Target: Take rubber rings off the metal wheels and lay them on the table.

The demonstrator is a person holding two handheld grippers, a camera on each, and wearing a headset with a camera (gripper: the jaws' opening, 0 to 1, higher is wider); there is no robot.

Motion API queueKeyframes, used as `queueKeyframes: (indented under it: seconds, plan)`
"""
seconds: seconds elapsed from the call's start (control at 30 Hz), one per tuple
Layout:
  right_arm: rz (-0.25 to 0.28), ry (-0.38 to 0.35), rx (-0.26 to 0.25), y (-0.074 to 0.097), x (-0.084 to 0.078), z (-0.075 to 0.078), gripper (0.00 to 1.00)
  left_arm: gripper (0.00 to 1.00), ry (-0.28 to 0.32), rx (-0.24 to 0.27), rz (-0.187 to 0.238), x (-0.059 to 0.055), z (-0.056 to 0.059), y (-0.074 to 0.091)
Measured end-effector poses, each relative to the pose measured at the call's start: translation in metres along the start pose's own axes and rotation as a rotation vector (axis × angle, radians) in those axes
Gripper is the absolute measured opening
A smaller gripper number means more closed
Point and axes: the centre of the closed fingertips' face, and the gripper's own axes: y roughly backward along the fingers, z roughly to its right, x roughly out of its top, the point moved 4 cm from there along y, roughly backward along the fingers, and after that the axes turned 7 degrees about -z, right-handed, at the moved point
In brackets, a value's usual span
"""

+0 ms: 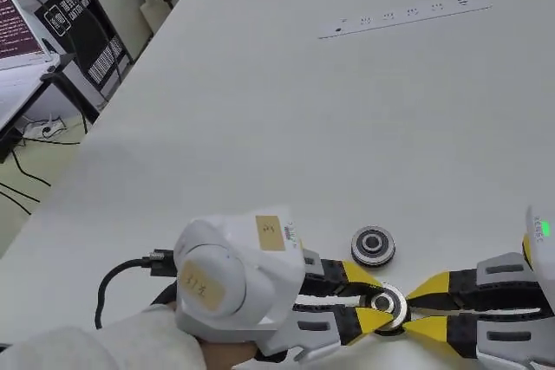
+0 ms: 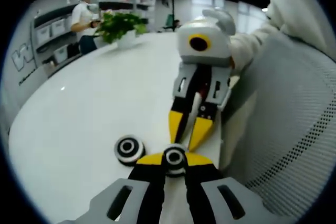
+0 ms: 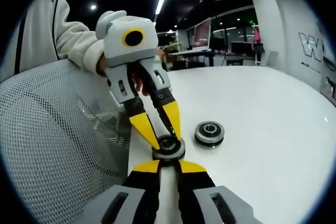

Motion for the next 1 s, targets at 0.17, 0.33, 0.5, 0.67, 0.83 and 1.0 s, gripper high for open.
queueKeyframes:
  seconds: [0.17, 0.33, 0.5, 0.67, 0.83, 1.0]
  plan:
    - [-0.015, 0.040, -0.048, 0.001, 0.000, 0.004, 0.00, 0.14, 0.006, 0.001, 0.000, 0.001, -0.002, -0.001]
    - [0.018, -0.188, -0.034, 0.002, -0.001, 0.007, 0.00, 0.14, 0.012, 0.000, 0.003, 0.001, -0.003, -0.001]
    - [0.090, -0.452, 0.032, 0.004, -0.002, 0.009, 0.00, 0.14, 0.011, 0.001, 0.004, 0.001, -0.004, -0.002]
    - [0.169, -0.685, 0.113, 0.008, 0.002, 0.009, 0.00, 0.14, -0.003, 0.003, 0.005, 0.001, -0.004, -0.003]
    - [0.186, -0.719, 0.134, 0.009, 0.003, 0.007, 0.00, 0.14, -0.006, 0.001, 0.006, 0.002, -0.003, -0.003]
    - [0.185, -0.748, 0.149, 0.008, 0.006, 0.004, 0.00, 0.14, -0.004, 0.001, 0.005, 0.002, -0.003, -0.003]
